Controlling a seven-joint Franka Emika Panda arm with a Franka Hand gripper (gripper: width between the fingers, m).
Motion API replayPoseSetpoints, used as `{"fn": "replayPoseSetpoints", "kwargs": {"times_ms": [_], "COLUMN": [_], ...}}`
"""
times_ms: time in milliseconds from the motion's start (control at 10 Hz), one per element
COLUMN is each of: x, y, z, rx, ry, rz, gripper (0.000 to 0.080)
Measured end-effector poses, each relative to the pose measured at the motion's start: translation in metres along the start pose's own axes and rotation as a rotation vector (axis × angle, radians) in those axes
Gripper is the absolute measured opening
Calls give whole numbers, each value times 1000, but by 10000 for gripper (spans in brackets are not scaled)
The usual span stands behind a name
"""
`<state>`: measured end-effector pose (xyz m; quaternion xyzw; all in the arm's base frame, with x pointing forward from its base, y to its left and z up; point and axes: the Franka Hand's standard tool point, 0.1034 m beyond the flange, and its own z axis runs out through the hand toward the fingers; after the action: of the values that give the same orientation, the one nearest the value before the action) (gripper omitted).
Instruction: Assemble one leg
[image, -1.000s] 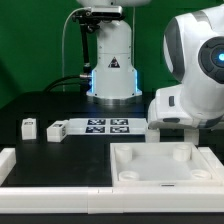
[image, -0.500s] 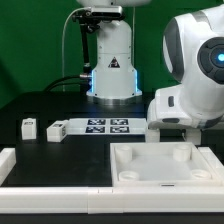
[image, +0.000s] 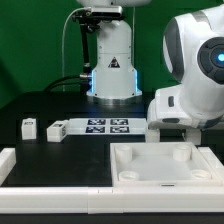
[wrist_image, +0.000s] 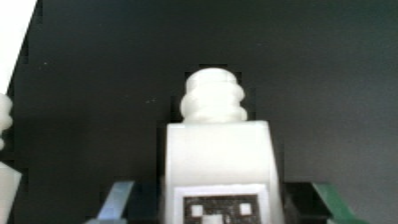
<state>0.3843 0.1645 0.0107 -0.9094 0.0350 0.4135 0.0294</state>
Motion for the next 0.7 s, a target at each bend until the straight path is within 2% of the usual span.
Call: {"fn": "replayPoseSetpoints", "kwargs": {"times_ms": [200,400,600,700], "x": [-16,-33,-40,-41], "y": [3,4,8,8], "z": [-14,-36,-57,-55], "rx": [-7,-13,-3,-6], "ry": [-23,-41,-15,-17], "rz": [-2,-7,-9,-9], "gripper": [287,287,287,287]}}
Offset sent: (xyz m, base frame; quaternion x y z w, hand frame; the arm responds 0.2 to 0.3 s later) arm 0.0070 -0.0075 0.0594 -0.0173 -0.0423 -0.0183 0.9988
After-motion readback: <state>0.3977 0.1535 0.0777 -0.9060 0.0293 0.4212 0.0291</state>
